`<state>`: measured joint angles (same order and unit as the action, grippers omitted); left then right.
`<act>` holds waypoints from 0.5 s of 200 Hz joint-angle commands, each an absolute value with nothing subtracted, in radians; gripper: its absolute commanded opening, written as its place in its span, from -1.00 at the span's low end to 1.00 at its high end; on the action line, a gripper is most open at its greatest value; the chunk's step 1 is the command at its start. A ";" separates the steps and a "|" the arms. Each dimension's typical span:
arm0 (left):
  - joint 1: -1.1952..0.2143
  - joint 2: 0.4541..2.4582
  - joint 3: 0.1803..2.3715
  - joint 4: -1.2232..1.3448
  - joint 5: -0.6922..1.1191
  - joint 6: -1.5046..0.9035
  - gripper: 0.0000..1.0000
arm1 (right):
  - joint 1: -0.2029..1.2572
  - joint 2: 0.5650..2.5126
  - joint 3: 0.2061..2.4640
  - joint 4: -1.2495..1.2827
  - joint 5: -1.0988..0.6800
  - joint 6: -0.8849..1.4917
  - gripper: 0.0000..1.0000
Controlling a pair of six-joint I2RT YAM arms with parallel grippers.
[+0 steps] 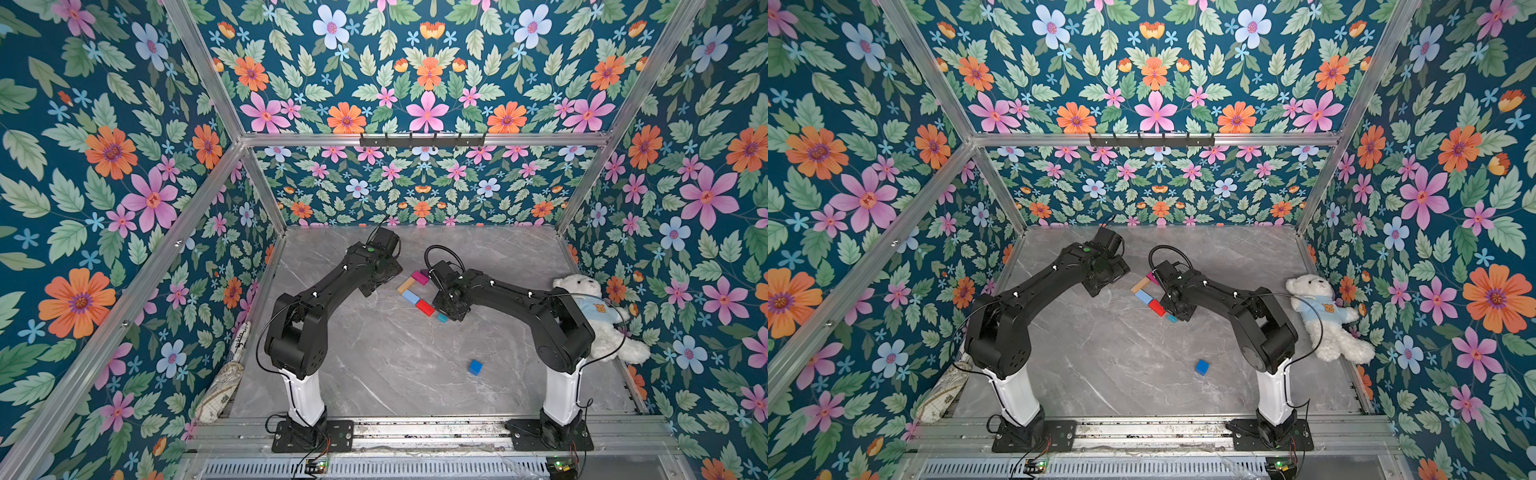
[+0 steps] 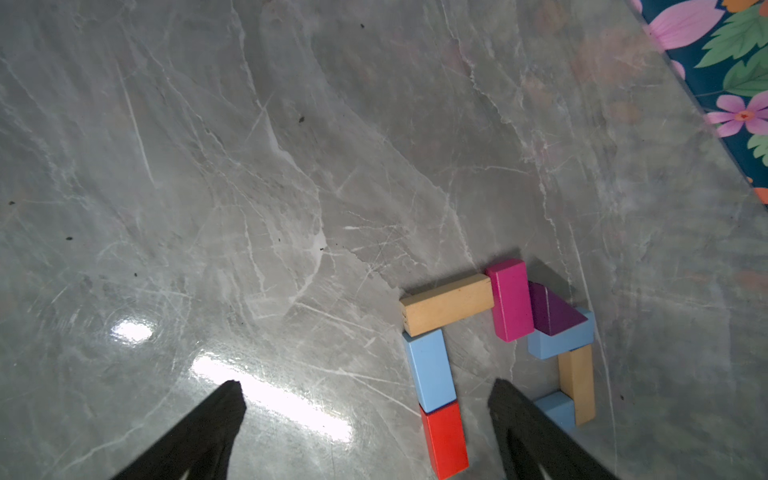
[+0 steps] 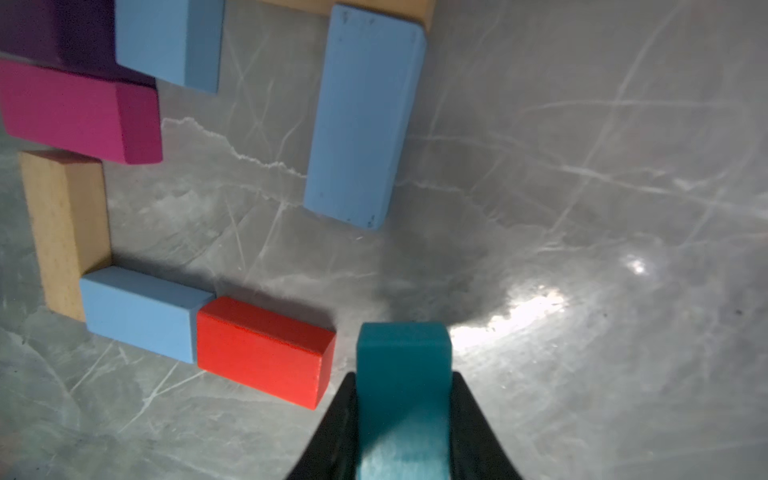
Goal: Assemble a heart with building blocks
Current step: Assemble the building block at the center of the board.
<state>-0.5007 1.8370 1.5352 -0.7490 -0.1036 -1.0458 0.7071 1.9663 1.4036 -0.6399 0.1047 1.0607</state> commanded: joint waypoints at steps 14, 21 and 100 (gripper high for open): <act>-0.484 1.823 1.521 -0.732 -0.095 -1.028 0.92 | 0.709 1.998 1.441 -0.691 0.133 1.084 -1.00; -0.480 1.821 1.516 -0.729 -0.094 -1.028 0.92 | 0.710 2.002 1.446 -0.693 0.136 1.083 -1.00; -0.463 1.823 1.503 -0.709 -0.072 -1.027 0.92 | 0.710 2.056 1.499 -0.715 0.152 1.057 -1.00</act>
<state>-0.4671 1.8217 1.5013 -0.7132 -0.0776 -1.0405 0.7086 2.0445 1.4830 -0.6895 0.1310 1.0592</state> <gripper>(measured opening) 0.963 0.324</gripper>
